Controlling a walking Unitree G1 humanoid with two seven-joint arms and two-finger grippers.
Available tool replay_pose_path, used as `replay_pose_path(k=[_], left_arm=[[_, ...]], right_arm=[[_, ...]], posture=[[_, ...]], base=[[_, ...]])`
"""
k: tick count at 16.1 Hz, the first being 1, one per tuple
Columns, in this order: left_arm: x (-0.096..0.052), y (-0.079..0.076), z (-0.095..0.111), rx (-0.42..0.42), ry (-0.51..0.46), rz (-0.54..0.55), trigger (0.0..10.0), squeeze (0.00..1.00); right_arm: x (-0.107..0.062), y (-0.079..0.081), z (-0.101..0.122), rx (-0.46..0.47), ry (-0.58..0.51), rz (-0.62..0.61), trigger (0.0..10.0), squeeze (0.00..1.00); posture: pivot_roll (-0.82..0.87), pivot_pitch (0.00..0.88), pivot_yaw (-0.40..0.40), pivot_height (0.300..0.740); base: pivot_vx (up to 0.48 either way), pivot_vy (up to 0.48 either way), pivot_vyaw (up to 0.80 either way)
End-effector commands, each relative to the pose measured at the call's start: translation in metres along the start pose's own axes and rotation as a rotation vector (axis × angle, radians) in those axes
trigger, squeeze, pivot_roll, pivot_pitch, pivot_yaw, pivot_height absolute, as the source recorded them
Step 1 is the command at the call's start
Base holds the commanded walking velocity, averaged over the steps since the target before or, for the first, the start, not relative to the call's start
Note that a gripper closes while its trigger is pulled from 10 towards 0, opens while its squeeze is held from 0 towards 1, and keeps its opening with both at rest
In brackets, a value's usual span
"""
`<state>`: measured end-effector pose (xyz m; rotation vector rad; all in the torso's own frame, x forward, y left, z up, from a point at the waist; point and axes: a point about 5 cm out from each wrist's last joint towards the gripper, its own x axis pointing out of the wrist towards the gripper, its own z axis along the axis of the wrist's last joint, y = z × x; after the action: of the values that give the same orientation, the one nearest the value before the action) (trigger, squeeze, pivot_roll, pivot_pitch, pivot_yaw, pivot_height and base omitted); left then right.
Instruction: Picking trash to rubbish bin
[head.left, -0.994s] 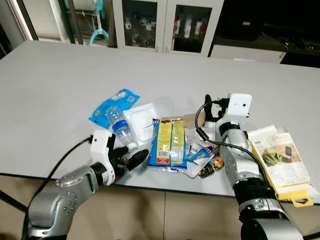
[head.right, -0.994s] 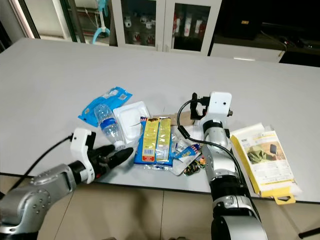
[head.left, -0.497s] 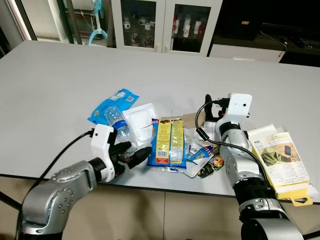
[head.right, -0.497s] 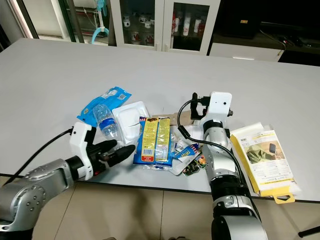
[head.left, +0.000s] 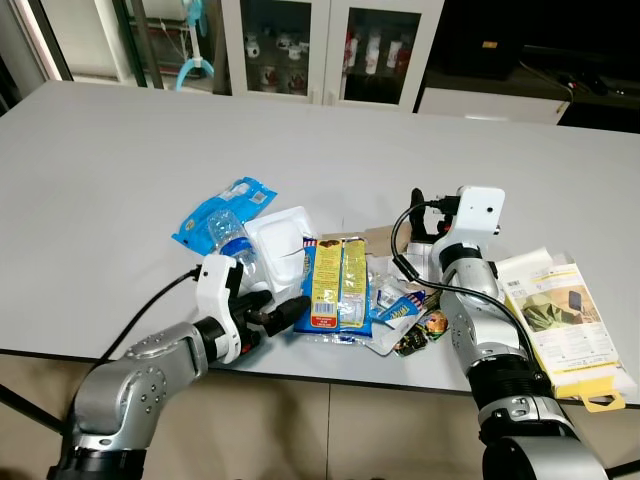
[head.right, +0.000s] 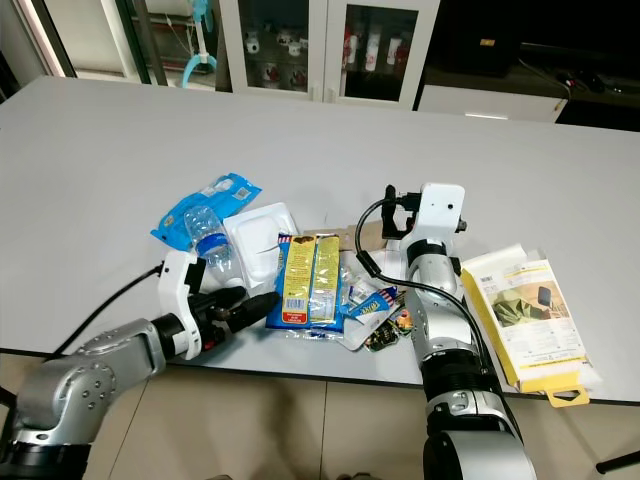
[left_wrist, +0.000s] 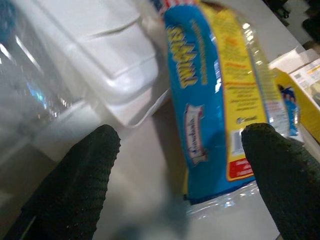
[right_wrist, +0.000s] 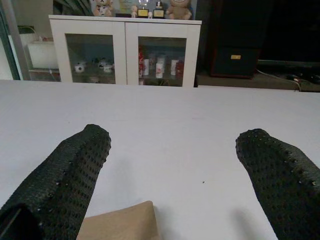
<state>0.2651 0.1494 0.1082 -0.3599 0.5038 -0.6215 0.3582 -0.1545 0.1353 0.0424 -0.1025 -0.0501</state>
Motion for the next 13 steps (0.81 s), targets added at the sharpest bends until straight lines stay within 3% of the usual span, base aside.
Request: replay_pose_path(k=[1,13], left_arm=[[0.004,0.000,0.003,-0.014,-0.023,-0.027,10.0,0.00],[0.030,0.007,-0.009,-0.108,-0.036,-0.145,10.0,0.00]], right_arm=[[0.002,-0.004,0.004,0.011,-0.014,-0.013,10.0,0.00],[0.003,-0.004,0.005,0.017,-0.020,-0.012,10.0,0.00]], posture=[[0.01,0.051,-0.056,0.740],[0.00,0.052,-0.061,0.740]], base=[[0.000,0.000,0.00],[0.000,0.000,0.00]])
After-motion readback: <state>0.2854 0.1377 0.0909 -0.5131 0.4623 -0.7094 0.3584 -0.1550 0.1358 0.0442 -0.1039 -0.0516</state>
